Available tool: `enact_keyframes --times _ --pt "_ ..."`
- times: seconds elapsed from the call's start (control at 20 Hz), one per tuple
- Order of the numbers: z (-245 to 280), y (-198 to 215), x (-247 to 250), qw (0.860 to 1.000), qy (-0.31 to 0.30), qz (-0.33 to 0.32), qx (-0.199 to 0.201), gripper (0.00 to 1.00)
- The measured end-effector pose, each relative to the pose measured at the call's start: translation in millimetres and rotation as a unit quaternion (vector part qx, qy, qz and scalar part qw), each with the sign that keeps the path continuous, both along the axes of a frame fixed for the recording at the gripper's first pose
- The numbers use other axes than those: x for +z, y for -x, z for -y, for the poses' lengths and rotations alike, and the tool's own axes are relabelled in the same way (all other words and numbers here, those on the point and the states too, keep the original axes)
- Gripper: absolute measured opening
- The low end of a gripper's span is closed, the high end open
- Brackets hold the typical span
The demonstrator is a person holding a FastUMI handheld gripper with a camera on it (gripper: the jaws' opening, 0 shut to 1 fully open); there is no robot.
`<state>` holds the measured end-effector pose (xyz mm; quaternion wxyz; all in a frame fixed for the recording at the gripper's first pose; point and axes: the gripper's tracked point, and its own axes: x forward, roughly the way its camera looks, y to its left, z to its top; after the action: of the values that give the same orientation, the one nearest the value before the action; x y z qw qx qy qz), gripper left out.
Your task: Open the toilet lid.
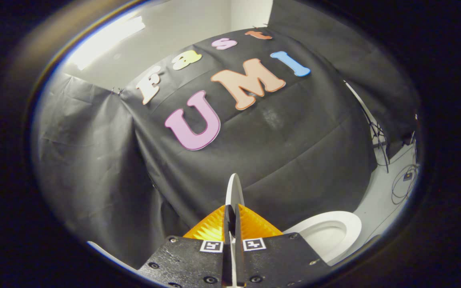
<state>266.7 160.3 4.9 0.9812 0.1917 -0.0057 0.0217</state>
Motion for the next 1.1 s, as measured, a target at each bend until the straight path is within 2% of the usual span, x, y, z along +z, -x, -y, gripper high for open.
enact_keyframes --times 0.45,1.1 --pt "-77.5 -4.5 10.0 0.998 0.054 0.009 0.044 0.04" --pt "-167.7 -12.1 -3.8 0.986 0.148 0.000 0.071 0.04"
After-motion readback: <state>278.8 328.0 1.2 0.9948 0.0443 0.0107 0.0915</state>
